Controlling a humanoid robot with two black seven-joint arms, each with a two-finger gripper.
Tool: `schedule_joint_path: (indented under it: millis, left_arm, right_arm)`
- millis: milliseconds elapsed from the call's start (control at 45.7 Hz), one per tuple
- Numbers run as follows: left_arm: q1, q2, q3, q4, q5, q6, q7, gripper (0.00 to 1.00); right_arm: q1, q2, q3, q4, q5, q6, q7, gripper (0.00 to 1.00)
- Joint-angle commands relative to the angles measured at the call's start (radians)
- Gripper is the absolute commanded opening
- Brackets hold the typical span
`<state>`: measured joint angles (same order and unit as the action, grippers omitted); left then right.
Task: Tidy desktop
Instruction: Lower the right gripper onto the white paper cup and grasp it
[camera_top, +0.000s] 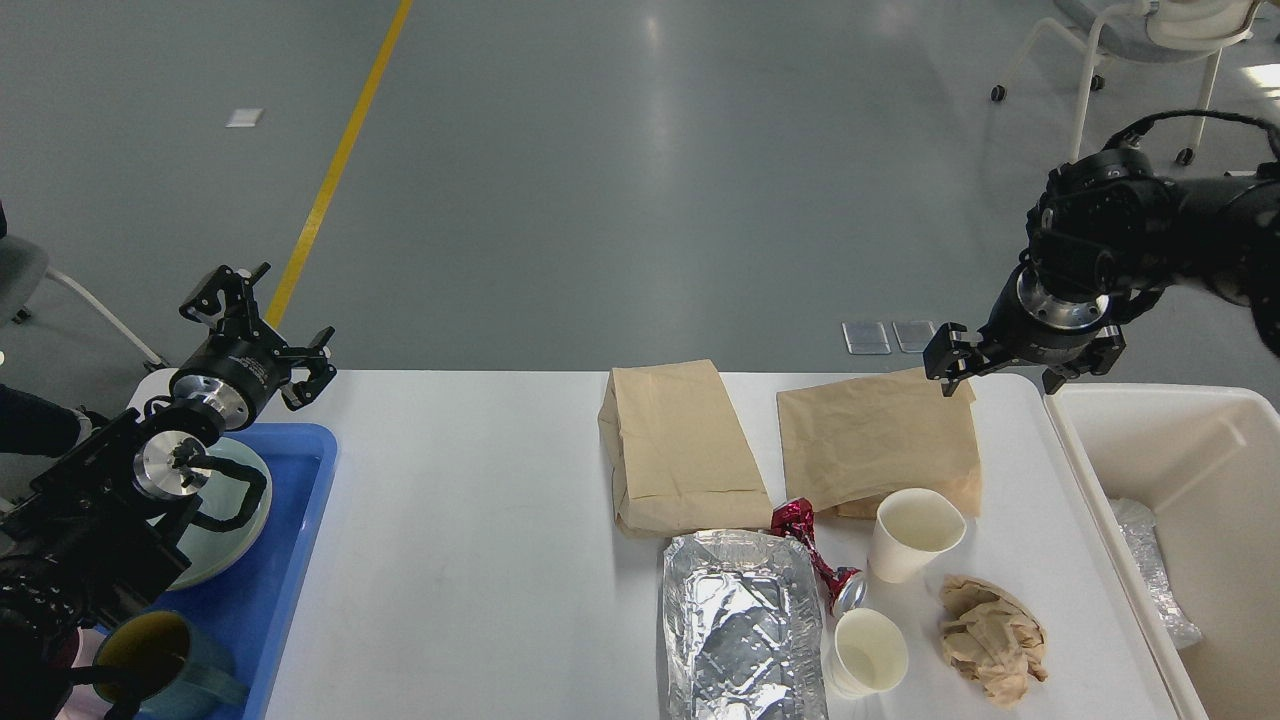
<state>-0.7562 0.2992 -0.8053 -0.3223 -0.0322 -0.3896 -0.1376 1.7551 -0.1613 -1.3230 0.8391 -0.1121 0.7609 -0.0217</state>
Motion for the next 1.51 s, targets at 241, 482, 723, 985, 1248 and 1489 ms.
schedule_joint_path:
  millis: [241,482,723,985,1248,1489]
  left_arm:
    - [0.0,0.0,-0.002,0.0,0.0,0.0,0.0,0.97]
    - [0.0,0.0,-0.002,0.0,0.0,0.0,0.0,0.97]
    - [0.0,0.0,-0.002,0.0,0.0,0.0,0.0,0.97]
    - [0.0,0.0,-0.002,0.0,0.0,0.0,0.0,0.97]
    - [0.0,0.0,-0.003,0.0,0.0,0.0,0.0,0.97]
    - [0.0,0.0,-0.003,-0.001,0.0,0.0,0.0,0.97]
  right_arm:
    - [0.26,-0.127,0.084,0.219,0.002,0.118,0.0,1.0]
    - [0.083,-0.149,0.082,0.184,-0.004,0.006,-0.007,1.0]
    - [-0.088,-0.164,0.154,0.186,-0.004,-0.083,-0.014,1.0]
    - [-0.221,-0.152,0.22,0.14,-0.009,-0.124,-0.035,1.0]
    - [-0.353,-0.11,0.22,0.032,-0.011,-0.184,-0.04,1.0]
    - [-0.365,-0.093,0.231,0.034,-0.004,-0.218,-0.044,0.51]
